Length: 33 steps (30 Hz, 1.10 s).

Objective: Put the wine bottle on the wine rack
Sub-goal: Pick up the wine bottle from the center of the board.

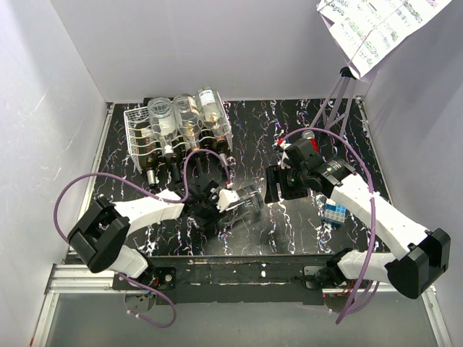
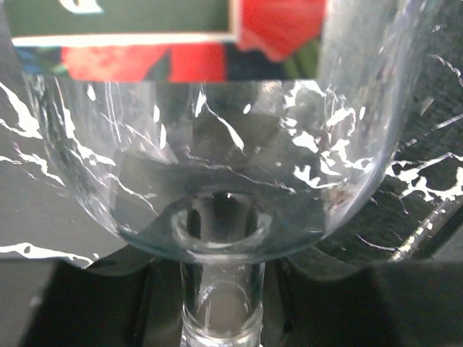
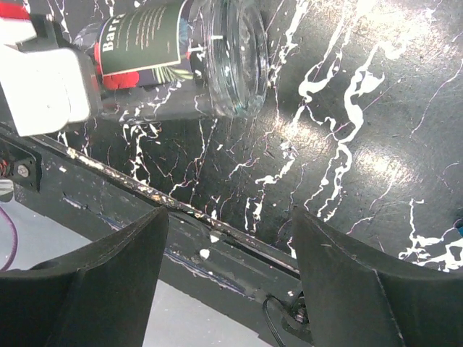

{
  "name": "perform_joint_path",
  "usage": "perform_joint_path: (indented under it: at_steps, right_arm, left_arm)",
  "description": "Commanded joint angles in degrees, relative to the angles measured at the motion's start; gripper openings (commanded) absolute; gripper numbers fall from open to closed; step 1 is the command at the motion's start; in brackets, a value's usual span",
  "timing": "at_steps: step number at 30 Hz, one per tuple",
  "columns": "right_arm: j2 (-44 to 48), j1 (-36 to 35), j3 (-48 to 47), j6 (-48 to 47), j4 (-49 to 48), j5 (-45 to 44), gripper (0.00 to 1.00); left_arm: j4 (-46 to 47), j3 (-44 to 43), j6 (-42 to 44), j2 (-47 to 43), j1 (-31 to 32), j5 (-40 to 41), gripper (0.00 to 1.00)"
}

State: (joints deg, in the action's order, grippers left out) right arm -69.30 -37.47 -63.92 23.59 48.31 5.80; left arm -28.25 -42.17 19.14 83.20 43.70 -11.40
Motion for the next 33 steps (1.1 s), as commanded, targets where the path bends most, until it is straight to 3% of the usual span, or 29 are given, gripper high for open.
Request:
perform_joint_path:
  at_steps: [1,3,12,20,33]
  right_arm:
    - [1.71,0.38,-0.24,-0.3,0.03,-0.88,0.77]
    - [1.97,0.47,-0.15,-0.3,0.11,-0.88,0.77]
    - [2.68,0.47,0.64,0.31,-0.41,-1.23,0.76]
    - [3.12,0.56,0.73,1.72,-1.82,-1.58,0.76]
    - [3.2,0.56,0.73,2.68,-2.7,-2.37,0.75]
  left_arm:
    - [0.56,-1.24,-1.73,1.88,-0.29,0.94,0.07]
    - [0.65,-1.33,-2.08,1.53,-0.37,0.85,0.0]
    - [-0.66,-4.4,-6.47,-1.89,-0.37,0.5,0.0]
    - [0.12,-5.29,-13.94,-10.68,-0.29,1.11,0.0]
    - [-3.73,-8.09,-15.71,-22.8,0.07,7.18,0.0]
